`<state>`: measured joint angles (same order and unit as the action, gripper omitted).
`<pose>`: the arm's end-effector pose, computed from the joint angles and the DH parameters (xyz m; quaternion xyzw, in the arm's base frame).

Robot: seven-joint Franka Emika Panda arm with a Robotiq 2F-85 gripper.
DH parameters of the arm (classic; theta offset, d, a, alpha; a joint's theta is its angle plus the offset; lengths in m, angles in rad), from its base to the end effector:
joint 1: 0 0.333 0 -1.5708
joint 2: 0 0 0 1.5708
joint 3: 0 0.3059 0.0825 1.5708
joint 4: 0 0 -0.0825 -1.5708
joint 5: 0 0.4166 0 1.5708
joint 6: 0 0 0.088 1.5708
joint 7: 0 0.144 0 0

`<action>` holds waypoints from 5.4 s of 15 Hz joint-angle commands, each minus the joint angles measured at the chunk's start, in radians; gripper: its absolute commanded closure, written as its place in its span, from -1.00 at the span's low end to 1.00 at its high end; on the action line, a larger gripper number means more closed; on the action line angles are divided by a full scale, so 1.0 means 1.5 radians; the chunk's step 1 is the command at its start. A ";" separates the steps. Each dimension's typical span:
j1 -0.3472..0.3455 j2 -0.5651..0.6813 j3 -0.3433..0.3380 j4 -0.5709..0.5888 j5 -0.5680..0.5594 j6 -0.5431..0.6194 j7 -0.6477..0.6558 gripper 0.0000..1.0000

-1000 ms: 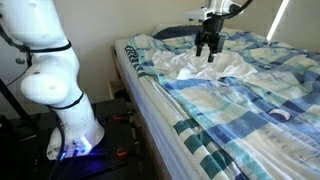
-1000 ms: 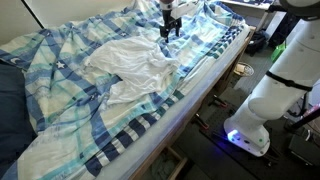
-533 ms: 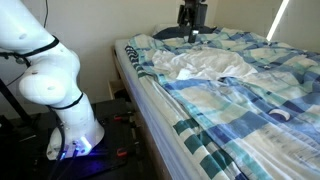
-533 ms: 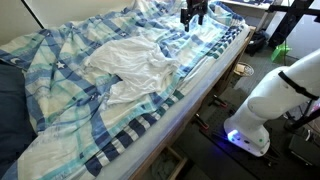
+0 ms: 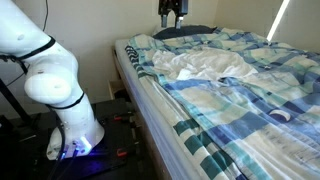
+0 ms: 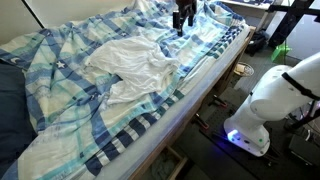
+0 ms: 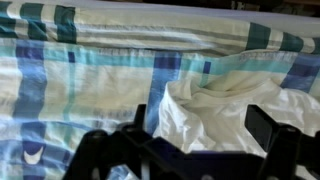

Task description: Fold the sleeves on the white t-shirt

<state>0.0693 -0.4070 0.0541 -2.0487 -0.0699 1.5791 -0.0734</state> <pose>0.4524 0.0487 0.5504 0.9937 0.0969 -0.0305 0.0463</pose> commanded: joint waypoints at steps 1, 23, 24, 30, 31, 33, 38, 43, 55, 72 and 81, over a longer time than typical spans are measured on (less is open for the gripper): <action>0.020 0.034 0.020 0.029 -0.014 -0.018 -0.027 -1.00; 0.132 0.195 0.092 0.114 -0.004 0.193 -0.308 -1.00; 0.137 0.211 0.098 0.124 -0.001 0.200 -0.329 -1.00; 0.136 0.225 0.109 0.123 -0.002 0.203 -0.340 -1.00; 0.136 0.225 0.109 0.124 -0.002 0.203 -0.341 -1.00; 0.137 0.226 0.109 0.115 0.012 0.222 -0.345 -1.00; 0.149 0.310 0.134 0.145 0.033 0.295 -0.380 -1.00; 0.158 0.409 0.176 0.177 0.046 0.355 -0.422 -1.00; 0.159 0.494 0.219 0.198 0.105 0.351 -0.429 -1.00; 0.168 0.528 0.208 0.220 0.029 0.333 -0.412 0.75; 0.167 0.530 0.209 0.235 0.020 0.323 -0.420 0.30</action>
<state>0.3131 0.3755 0.3723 -1.7357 -0.0221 2.1021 -0.7036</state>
